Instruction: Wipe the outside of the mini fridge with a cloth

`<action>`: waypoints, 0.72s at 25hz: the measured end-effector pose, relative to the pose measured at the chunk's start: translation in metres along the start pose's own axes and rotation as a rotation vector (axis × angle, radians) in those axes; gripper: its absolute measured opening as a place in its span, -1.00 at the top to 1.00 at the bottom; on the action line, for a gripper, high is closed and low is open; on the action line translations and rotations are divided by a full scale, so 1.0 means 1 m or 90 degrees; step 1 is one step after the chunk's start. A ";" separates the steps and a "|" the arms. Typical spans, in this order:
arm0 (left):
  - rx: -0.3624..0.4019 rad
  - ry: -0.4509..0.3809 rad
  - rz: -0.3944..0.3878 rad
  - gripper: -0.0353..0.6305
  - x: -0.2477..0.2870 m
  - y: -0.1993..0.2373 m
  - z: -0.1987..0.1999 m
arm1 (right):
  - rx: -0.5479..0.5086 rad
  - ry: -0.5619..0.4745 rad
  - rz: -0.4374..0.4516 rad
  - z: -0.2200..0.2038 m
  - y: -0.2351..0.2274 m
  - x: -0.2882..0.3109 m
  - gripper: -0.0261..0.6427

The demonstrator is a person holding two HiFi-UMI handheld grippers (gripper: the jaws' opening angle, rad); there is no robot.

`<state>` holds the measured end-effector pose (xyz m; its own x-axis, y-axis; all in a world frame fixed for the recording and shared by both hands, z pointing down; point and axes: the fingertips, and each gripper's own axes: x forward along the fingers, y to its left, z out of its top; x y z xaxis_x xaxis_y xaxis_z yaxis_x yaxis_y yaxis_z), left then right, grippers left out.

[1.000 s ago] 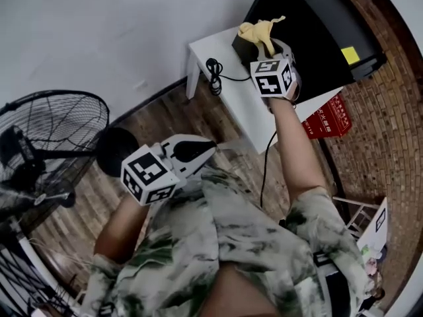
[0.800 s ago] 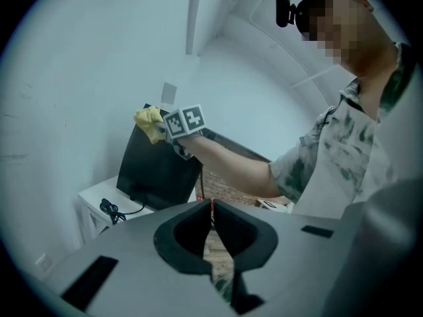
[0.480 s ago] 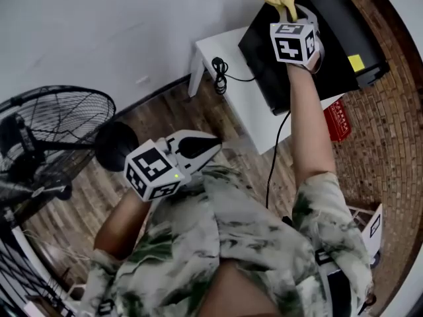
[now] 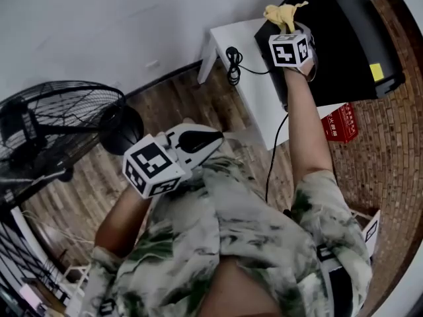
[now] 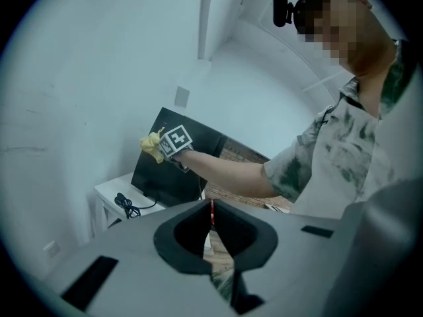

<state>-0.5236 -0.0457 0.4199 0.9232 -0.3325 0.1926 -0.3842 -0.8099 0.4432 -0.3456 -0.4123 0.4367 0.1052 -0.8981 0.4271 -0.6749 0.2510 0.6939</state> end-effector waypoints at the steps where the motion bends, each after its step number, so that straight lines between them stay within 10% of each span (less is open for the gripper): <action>1: -0.002 0.000 0.003 0.80 -0.001 0.002 0.000 | -0.001 0.011 0.004 -0.006 0.006 0.006 0.66; 18: -0.031 0.022 0.036 0.80 0.007 0.027 -0.006 | -0.011 0.125 0.105 -0.101 0.111 0.081 0.66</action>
<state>-0.5274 -0.0674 0.4382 0.8992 -0.3600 0.2488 -0.4371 -0.7655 0.4721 -0.3383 -0.4209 0.6066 0.1365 -0.7575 0.6384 -0.6818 0.3957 0.6153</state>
